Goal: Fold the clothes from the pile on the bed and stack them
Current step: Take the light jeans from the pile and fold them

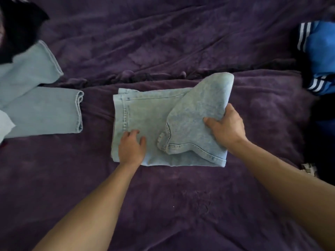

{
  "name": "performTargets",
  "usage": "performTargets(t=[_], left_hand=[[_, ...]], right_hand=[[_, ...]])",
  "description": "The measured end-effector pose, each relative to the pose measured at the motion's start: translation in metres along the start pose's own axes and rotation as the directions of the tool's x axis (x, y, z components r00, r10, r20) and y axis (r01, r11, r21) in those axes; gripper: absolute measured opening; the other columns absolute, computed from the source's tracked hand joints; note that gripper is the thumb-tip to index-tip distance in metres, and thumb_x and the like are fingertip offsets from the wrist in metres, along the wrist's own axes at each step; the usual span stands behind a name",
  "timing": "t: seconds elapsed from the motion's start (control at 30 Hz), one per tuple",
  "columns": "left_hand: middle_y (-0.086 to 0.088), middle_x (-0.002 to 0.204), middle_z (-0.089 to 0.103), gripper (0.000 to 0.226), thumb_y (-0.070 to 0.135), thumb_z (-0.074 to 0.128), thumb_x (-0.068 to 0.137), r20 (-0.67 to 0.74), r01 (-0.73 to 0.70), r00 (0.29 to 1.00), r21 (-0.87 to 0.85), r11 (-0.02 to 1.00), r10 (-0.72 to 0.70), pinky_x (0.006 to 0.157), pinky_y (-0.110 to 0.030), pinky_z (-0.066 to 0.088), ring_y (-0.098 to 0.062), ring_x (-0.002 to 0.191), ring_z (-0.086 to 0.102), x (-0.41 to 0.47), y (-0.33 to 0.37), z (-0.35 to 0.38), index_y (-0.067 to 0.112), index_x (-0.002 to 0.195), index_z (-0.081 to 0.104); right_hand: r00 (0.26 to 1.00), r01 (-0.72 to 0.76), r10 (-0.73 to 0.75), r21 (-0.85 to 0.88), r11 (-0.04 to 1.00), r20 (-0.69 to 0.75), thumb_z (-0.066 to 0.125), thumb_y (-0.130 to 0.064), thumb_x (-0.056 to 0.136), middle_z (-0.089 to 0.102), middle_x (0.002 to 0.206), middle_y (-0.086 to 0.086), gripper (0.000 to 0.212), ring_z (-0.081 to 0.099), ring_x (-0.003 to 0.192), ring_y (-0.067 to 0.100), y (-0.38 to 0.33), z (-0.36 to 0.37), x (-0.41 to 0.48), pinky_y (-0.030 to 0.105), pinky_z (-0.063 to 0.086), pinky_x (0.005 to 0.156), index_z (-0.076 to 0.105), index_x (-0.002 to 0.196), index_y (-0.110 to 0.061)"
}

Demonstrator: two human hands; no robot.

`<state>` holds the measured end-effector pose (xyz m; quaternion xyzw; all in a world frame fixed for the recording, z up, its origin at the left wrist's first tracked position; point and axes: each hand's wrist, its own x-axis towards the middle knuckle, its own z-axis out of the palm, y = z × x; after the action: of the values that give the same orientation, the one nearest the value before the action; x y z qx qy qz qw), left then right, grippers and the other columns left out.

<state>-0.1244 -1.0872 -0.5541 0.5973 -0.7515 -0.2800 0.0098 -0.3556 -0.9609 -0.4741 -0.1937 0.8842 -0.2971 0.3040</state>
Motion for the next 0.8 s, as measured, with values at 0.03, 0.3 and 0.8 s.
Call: performTargets(t=[0.03, 0.3, 0.8], left_hand=[[-0.019, 0.118, 0.055, 0.034, 0.022, 0.056, 0.09, -0.01, 0.018, 1.0, 0.008, 1.0, -0.018, 0.091, -0.043, 0.044, -0.038, 0.11, 0.053, 0.003, -0.014, -0.015, 0.009, 0.121, 0.059], [-0.017, 0.108, 0.063, 0.026, 0.023, 0.054, 0.092, -0.05, 0.135, 0.99, 0.018, 0.991, -0.134, 0.084, -0.038, 0.044, -0.038, 0.102, 0.059, 0.033, -0.149, -0.112, 0.008, 0.112, 0.063], [-0.018, 0.15, 0.03, 0.051, 0.042, 0.04, 0.097, 0.032, -0.381, 0.924, 0.124, 0.916, 0.38, 0.1, -0.048, 0.037, -0.036, 0.135, 0.032, 0.078, -0.103, -0.053, 0.024, 0.144, 0.037]], right_hand=[[0.999, 0.039, -0.038, -0.045, 0.998, 0.019, 0.066, -0.032, 0.082, 0.062, 0.105, 0.001, 0.04, 0.059, 0.097, 0.028, -0.02, 0.008, -0.009, 0.045, 0.05, 0.085, 0.048, 0.114, -0.017], [0.94, 0.225, -0.171, -0.161, 0.961, 0.294, 0.061, -0.03, 0.087, 0.059, 0.117, 0.011, 0.059, 0.058, 0.105, 0.033, -0.137, 0.16, -0.049, 0.039, 0.047, 0.089, 0.038, 0.139, -0.018], [0.99, 0.14, -0.109, -0.592, 0.794, 0.088, 0.032, -0.054, 0.097, -0.003, 0.162, 0.003, 0.063, -0.003, 0.149, 0.025, -0.042, 0.202, -0.022, 0.051, 0.019, 0.113, 0.009, 0.152, -0.035]])
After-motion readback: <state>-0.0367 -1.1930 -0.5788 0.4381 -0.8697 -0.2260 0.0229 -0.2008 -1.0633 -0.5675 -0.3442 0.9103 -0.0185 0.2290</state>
